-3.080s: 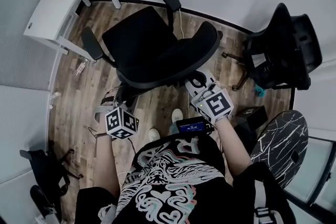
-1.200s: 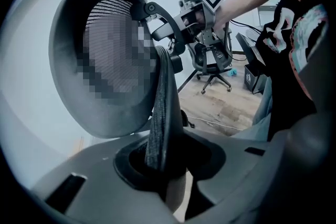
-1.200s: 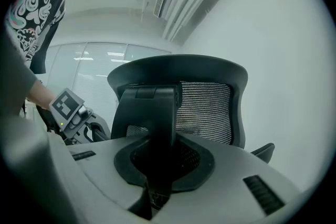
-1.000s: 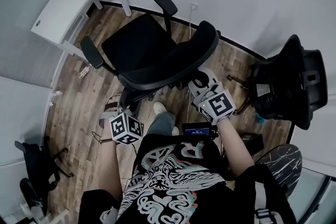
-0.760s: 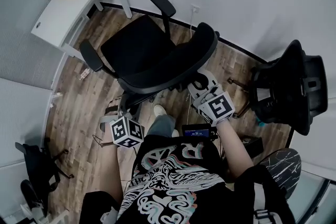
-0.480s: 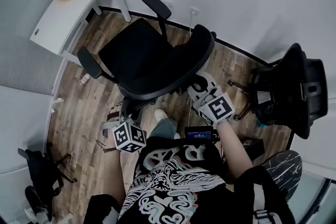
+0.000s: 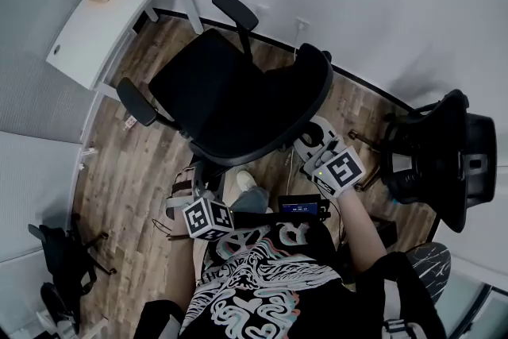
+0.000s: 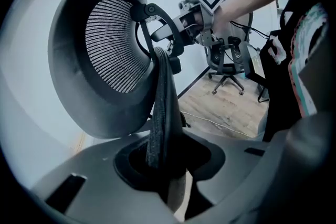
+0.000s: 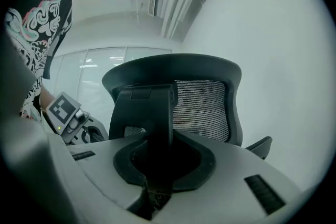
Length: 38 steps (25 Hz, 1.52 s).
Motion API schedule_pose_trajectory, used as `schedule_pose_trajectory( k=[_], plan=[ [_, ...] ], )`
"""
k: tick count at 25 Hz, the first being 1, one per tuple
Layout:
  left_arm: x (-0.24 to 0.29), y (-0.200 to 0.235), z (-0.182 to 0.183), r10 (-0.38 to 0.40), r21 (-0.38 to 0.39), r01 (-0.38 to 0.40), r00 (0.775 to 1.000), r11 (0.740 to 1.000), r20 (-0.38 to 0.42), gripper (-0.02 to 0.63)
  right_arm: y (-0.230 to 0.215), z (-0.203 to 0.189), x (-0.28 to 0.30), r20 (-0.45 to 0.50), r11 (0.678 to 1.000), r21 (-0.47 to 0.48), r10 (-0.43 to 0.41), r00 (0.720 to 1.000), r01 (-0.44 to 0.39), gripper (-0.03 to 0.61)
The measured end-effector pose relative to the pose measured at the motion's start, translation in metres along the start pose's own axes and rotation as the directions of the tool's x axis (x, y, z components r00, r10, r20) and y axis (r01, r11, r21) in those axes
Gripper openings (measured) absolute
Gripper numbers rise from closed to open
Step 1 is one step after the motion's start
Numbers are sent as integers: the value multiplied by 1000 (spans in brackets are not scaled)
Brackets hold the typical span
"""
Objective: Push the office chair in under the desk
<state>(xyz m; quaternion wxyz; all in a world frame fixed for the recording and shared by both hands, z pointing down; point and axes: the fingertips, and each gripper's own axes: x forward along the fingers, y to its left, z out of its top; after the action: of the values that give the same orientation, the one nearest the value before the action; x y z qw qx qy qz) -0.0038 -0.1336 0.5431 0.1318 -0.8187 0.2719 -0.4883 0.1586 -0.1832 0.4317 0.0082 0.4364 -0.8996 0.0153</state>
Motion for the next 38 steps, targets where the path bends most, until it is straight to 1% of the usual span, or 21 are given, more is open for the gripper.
schedule_pose_trajectory(
  k=[3,6,12,15,18,24,27,38],
  plan=[
    [4,4,2,-5,-15,5,1000,1000,-6,124,-5,-2,6,-9,1000,5,27,1000,-27,67],
    [6,12,3,-7,-14,7,1000,1000,-8,126,-9,1,13,-5,999,2,37,999,-37,67],
    [13,25,-1,42,7,-42,999,999,-2,124,-15,4,31,-5,999,-5,53,999,-53,67],
    [20,34,2,54,-13,-54,999,998,-8,124,-24,4,40,-14,998,-2,63,998,-63,66],
    [26,37,2,52,-45,-53,998,998,-26,126,-31,1,50,-43,995,2,99,994,-99,66],
    [42,57,5,87,-50,-89,995,995,-51,126,-51,4,75,-27,991,9,135,991,-134,66],
    [46,65,7,99,-59,-102,994,993,-46,126,-56,4,83,-36,989,8,149,988,-148,66],
    [52,94,-9,126,-33,-128,991,991,-43,126,-55,6,116,-45,984,0,176,983,-176,64]
  ],
)
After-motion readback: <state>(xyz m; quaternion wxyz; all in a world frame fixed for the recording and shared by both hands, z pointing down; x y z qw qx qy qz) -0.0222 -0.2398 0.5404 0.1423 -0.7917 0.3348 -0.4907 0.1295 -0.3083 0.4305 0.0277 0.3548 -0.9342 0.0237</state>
